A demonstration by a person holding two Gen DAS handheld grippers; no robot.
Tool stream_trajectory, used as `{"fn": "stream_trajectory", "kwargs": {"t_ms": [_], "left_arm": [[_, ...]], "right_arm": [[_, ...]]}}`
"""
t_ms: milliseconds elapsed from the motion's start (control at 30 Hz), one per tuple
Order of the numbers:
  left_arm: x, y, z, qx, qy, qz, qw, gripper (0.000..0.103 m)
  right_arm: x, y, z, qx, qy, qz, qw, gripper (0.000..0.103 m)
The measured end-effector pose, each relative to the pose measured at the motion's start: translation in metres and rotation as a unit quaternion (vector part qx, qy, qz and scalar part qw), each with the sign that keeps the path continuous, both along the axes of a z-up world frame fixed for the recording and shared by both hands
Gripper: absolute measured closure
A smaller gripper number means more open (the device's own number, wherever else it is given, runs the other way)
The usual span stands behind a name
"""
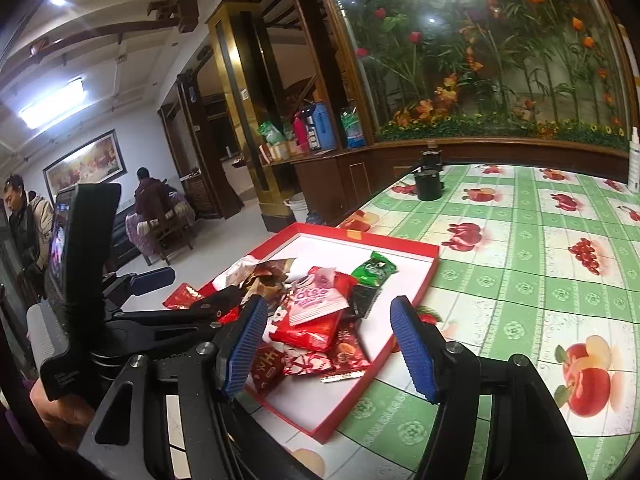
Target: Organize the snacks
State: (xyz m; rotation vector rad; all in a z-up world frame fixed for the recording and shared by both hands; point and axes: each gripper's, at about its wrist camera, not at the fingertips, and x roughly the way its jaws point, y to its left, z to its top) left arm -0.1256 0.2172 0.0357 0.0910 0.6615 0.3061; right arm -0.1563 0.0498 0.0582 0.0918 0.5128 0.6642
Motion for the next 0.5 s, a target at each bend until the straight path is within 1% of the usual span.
{"fn": "stream_trajectory", "kwargs": {"t_ms": [100, 267, 500], "left_arm": [[-0.001, 0.007, -0.004, -0.004, 0.004, 0.004, 1.0000, 0.017], [-0.005, 0.019, -0.005, -0.014, -0.001, 0.007, 0.9999, 0.017], [-0.008, 0.033, -0.001, -0.029, -0.024, 0.026, 0.9989, 0.017]], "right_arm": [[0.000, 0.008, -0.001, -0.004, 0.004, 0.008, 1.000, 0.037], [0.002, 0.025, -0.005, -0.013, 0.010, 0.024, 1.000, 0.037], [0.005, 0.041, -0.011, -0.020, 0.016, 0.040, 0.999, 0.037]]}}
